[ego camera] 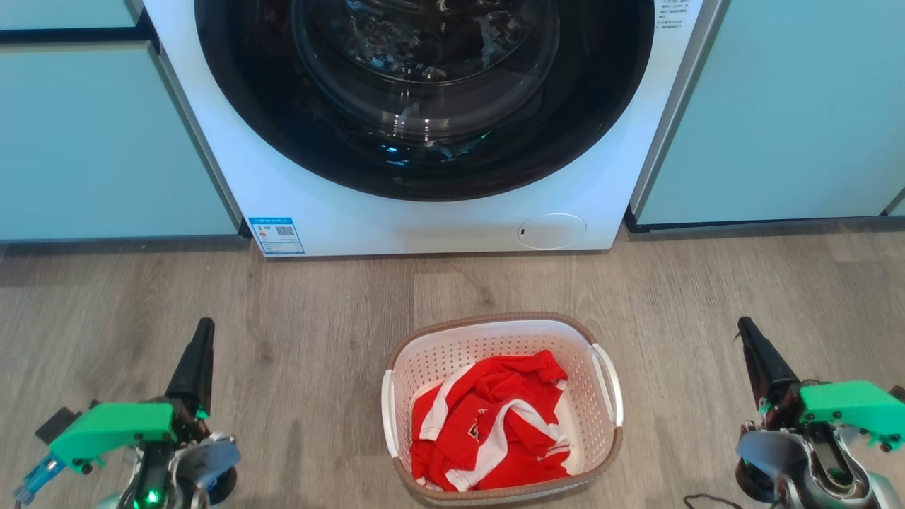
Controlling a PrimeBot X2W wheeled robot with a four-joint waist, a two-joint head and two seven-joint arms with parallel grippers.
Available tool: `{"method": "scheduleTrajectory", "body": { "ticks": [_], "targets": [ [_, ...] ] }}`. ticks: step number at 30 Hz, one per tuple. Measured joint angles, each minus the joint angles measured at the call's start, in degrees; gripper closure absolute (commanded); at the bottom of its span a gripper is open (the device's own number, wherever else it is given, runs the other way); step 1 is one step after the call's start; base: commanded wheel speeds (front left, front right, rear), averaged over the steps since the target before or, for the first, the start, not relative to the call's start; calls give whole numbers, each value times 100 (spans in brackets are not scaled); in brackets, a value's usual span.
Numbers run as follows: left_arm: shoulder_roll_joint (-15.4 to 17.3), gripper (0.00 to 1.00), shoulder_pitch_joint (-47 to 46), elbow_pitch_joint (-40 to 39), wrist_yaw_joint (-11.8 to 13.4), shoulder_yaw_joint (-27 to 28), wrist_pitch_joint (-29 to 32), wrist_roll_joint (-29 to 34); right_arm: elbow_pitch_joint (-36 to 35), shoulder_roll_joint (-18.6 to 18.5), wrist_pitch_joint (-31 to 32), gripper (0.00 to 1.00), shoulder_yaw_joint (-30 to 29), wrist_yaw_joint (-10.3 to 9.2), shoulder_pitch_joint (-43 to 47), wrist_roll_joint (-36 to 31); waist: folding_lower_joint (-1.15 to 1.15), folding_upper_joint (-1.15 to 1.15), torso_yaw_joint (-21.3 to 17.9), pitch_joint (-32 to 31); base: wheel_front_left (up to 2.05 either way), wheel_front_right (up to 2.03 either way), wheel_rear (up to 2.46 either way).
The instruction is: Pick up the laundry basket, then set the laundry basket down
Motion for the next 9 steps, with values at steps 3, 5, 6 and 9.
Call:
{"method": "scheduleTrajectory", "body": {
  "ticks": [3, 5, 6, 9],
  "targets": [
    [-1, 100, 0, 0, 0, 1, 4, 0, 0, 0, 0, 100, 0, 0, 0, -1, 0, 0, 0, 0, 0, 0, 0],
    [-1, 100, 0, 0, 0, 1, 5, 0, 0, 0, 0, 100, 0, 0, 0, 0, 0, 0, 0, 0, 0, 0, 0],
    [-1, 100, 0, 0, 0, 1, 5, 0, 0, 0, 0, 100, -1, 0, 0, -1, 0, 0, 0, 0, 0, 0, 0],
    [-2, 100, 0, 0, 0, 2, 5, 0, 0, 0, 0, 100, -1, 0, 0, 0, 0, 0, 0, 0, 0, 0, 0]
  ]
}}
